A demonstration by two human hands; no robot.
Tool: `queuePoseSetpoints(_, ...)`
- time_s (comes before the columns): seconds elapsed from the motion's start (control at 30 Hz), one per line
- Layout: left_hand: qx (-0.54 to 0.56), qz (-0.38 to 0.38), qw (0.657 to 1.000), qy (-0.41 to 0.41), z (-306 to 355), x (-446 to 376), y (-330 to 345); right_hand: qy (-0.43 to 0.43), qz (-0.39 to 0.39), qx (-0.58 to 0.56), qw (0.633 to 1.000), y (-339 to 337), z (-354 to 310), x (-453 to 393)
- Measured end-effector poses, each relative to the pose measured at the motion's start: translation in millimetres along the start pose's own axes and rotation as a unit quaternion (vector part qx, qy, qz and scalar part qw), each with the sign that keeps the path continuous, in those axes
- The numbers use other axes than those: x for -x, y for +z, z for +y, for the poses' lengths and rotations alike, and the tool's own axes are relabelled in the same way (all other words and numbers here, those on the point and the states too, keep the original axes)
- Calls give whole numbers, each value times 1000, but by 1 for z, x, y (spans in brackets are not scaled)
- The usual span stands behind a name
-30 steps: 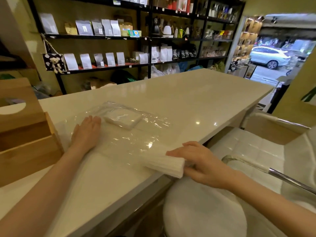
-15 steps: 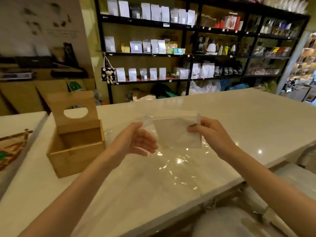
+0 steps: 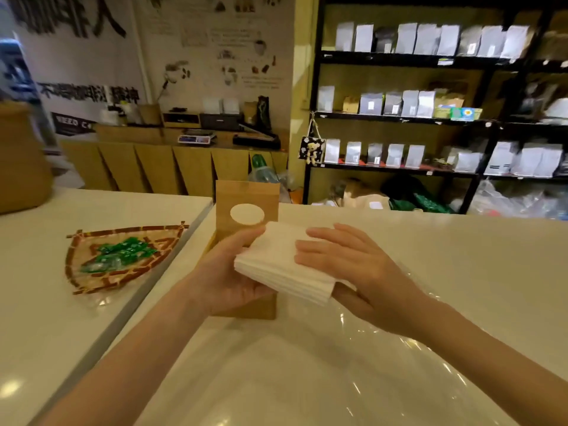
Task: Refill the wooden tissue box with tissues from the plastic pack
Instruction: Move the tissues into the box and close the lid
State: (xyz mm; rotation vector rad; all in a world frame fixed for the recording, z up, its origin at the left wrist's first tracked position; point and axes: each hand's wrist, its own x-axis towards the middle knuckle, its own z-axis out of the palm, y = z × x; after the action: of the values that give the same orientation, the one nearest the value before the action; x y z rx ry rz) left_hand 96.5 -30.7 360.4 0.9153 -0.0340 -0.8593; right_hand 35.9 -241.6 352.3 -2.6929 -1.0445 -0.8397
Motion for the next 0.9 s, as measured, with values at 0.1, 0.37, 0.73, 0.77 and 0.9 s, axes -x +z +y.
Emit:
queuePoseSetpoints(0.1, -55, 101, 993, 15, 5, 4, -3, -16, 5, -18, 1000, 14, 10, -9)
queuePoseSetpoints(0.37, -143, 168, 970, 99, 31, 13, -11, 397, 24, -591, 702, 24, 21, -47)
queuePoseSetpoints(0.73, -217, 117, 968, 39, 70, -2, -53, 482, -59, -593, 642, 46, 18, -96)
queuePoseSetpoints(0.77, -236, 122, 963, 40, 71, -4, -55, 482, -66, -580, 653, 47, 18, -96)
queuePoseSetpoints(0.9, -344, 174, 921, 53, 80, -11, -64, 497, -85, -548, 667, 52, 17, -100)
